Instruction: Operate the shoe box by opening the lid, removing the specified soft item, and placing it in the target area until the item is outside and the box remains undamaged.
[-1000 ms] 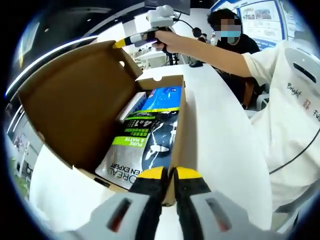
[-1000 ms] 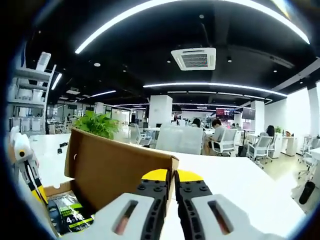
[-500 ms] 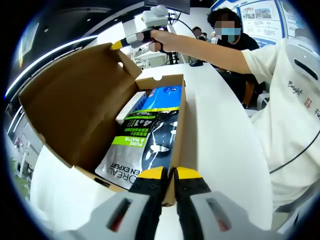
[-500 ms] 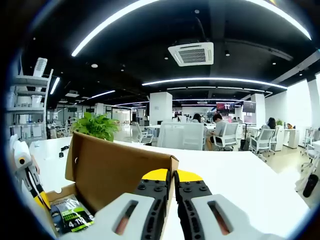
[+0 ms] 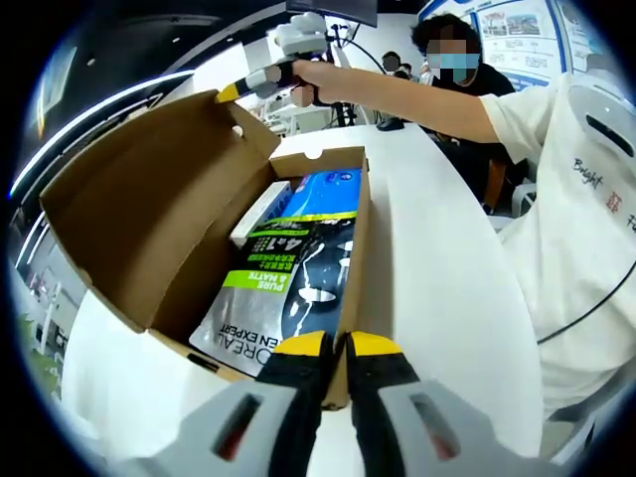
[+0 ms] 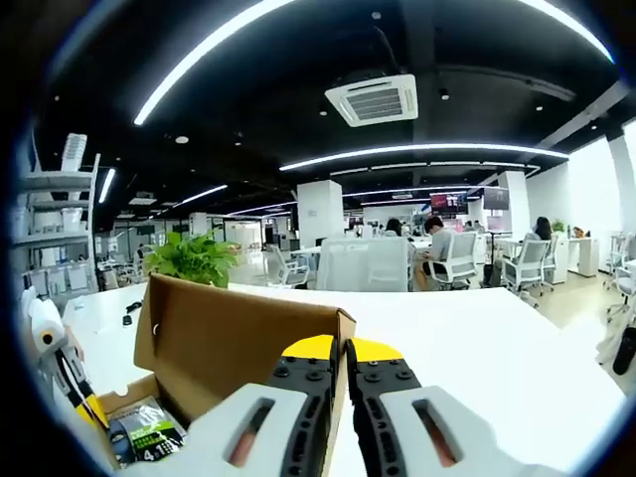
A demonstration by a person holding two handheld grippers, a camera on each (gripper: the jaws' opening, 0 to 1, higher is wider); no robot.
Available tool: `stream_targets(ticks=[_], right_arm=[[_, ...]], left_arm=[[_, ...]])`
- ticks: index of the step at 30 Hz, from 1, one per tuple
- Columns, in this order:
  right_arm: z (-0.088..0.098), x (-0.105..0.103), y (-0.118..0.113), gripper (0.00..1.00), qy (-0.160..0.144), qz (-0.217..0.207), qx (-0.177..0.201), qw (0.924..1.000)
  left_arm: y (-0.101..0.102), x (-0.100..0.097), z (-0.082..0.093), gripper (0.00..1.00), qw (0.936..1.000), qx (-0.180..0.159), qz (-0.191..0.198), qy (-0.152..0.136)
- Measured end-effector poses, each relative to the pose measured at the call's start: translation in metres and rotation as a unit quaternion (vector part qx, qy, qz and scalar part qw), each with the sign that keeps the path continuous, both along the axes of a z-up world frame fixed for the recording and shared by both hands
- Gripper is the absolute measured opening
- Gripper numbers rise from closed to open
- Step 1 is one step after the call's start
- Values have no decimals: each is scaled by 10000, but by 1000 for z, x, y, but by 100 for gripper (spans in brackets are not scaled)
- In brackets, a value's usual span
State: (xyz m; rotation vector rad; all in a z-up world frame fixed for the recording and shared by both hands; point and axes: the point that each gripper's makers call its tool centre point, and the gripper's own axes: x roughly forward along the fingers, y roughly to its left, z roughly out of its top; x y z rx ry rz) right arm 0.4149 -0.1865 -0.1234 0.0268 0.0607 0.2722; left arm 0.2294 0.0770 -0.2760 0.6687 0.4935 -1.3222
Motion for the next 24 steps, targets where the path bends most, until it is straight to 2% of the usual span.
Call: stream_targets(ticks=[8,24], right_arm=[[-5,10,-1,1,224,-96,-98,9997],[-19,30,-2,1,574,-176,-277,9978]], left_arm=[[0,-1,-2,8,9998,123,-15,-153],[-3,-1,-7,8,9997,169,-103,-142]])
